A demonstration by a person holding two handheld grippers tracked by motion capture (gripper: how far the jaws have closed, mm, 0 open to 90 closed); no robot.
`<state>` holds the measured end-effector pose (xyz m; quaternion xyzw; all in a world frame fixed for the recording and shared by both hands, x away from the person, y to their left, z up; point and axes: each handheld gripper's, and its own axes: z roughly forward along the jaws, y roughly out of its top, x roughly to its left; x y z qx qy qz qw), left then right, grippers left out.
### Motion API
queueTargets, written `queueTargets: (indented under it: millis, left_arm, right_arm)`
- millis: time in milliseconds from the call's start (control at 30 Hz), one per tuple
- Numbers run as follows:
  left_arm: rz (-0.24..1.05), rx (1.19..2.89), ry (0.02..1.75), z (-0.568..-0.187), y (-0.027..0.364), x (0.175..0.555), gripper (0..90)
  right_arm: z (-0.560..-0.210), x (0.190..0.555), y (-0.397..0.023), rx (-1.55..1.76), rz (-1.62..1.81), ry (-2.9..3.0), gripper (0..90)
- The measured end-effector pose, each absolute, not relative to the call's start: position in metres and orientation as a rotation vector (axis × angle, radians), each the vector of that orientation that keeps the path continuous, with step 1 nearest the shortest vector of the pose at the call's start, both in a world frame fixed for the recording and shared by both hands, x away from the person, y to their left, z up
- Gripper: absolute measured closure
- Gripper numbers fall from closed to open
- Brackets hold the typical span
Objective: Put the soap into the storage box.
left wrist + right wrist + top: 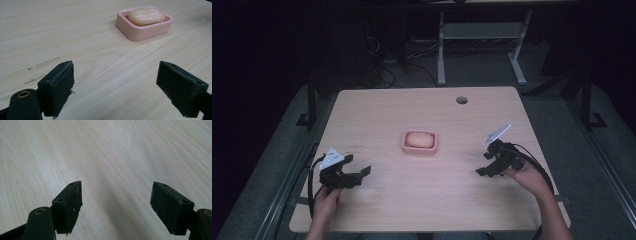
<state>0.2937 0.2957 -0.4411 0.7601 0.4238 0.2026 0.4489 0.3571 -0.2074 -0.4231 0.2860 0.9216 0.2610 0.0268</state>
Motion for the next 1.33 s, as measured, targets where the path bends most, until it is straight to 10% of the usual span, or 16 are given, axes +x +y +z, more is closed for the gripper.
queueTargets:
  millis: [1333]
  left_arm:
    - [0.486, 1.886, 1.035, -0.443, 0.289, 0.295, 14.3]
  right_arm:
    - [-0.447, 0.288, -0.240, 0.970, 0.908, 2.728, 25.0]
